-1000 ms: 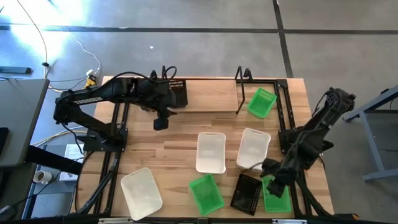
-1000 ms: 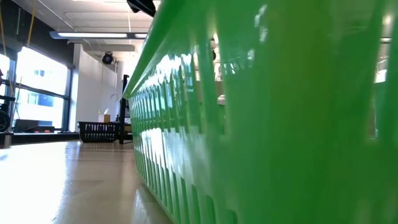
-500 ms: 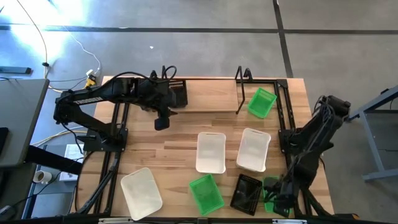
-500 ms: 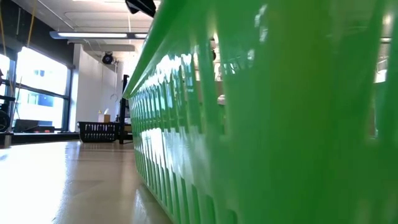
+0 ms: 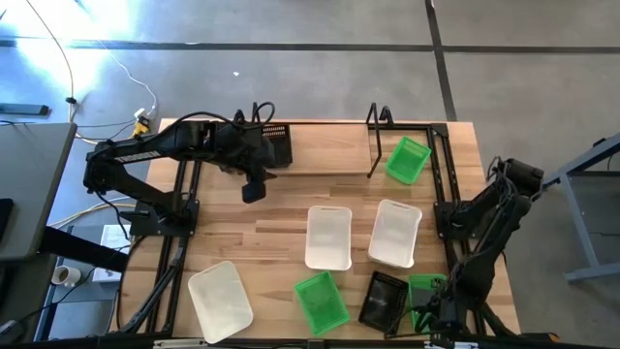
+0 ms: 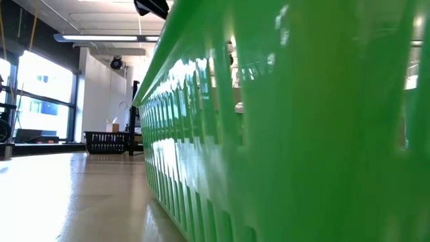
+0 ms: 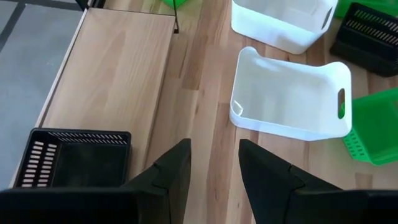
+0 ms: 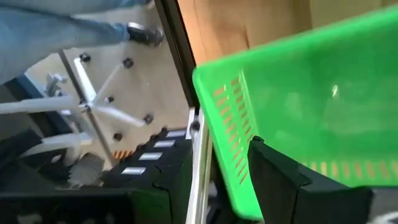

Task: Stack baskets on shelf by color
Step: Put the bottom right green bin on the shelf

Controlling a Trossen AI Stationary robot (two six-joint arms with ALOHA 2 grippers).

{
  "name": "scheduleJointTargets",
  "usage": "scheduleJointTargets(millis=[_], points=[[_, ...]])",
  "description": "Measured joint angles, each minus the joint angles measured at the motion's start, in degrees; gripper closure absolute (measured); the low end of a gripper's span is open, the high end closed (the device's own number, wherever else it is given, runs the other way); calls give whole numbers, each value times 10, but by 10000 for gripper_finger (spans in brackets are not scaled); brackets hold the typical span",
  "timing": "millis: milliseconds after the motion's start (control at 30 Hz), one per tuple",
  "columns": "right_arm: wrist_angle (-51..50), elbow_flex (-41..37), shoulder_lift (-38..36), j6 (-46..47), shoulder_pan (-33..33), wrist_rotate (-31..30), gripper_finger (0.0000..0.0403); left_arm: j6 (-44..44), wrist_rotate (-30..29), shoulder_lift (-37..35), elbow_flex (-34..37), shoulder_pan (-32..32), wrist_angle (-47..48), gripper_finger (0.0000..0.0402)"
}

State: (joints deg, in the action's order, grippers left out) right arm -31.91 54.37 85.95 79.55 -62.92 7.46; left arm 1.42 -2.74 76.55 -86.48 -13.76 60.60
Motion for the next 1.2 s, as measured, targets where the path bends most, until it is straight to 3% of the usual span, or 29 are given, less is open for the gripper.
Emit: scheduleJointTargets(millis=[100, 433, 1067, 1200], points=[[0, 0, 0, -24, -10, -33, 263, 9, 0, 0, 0, 0, 0, 277], [32, 0, 8, -65, -30, -56, 263, 23, -12, 0, 0, 0, 0, 277], [42, 0, 102, -46, -31, -22, 264, 29, -25, 0, 0, 0, 0, 277], [38, 0, 110, -15, -31, -1, 290, 29, -26, 0, 0, 0, 0, 277]])
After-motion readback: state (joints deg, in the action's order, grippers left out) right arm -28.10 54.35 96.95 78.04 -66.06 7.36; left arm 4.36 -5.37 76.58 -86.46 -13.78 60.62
